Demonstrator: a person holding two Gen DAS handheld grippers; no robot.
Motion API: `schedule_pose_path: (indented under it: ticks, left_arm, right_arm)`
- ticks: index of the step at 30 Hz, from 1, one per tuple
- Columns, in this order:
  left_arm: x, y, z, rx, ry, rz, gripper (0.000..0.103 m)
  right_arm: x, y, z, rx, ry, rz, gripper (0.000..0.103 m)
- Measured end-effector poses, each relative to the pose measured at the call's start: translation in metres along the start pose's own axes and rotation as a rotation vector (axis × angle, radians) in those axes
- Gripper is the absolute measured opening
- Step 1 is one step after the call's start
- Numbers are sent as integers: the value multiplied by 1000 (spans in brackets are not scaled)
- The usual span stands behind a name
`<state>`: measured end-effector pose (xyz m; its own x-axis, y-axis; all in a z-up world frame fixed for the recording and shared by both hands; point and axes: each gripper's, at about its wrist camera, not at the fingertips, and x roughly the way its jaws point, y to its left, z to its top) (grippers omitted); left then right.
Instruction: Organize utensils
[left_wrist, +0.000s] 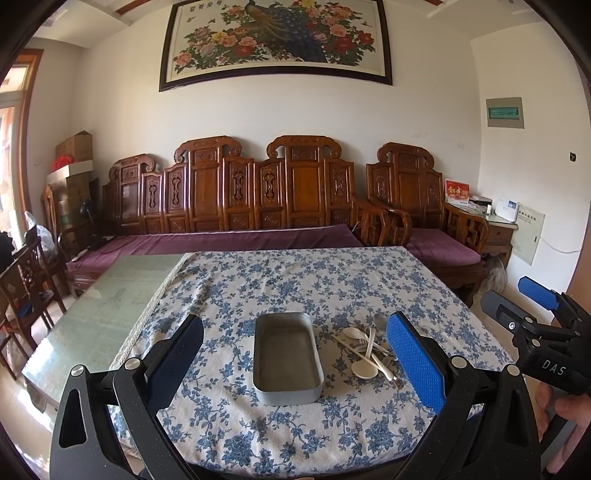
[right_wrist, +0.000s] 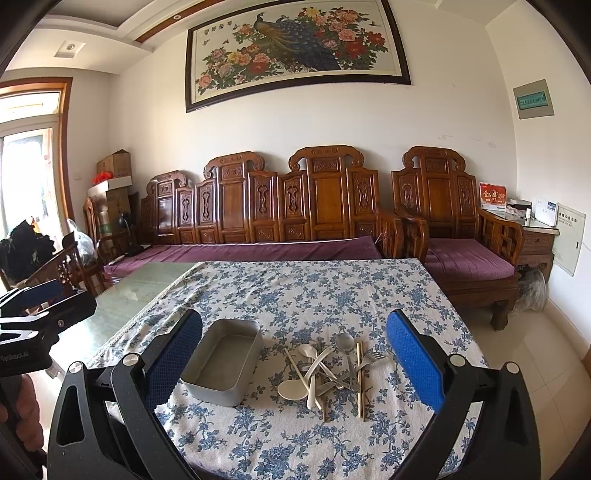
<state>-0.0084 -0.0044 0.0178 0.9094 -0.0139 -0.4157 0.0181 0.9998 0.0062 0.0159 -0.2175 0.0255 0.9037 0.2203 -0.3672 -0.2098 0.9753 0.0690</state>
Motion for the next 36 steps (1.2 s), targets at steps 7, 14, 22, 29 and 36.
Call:
schedule_pose_path:
  ticks: [7, 14, 22, 29, 36]
  left_arm:
    - [2, 0, -1, 3, 12, 0, 96]
    - [16, 0, -10, 2, 42, -7, 96]
    - [52, -1, -29, 17, 142, -31, 96]
    - [83, -4, -45, 29, 214, -48, 96]
    - [113, -7, -53, 30, 261, -83, 96]
  right_arm:
    - [-2, -1, 1, 3, 3, 1, 100]
    - [6, -8, -4, 4, 19, -5, 100]
    - [29, -28, -22, 15, 52, 1, 100]
    - [64, -47, -40, 15, 109, -3, 90]
    - [103, -59, -50, 2, 161, 2, 78]
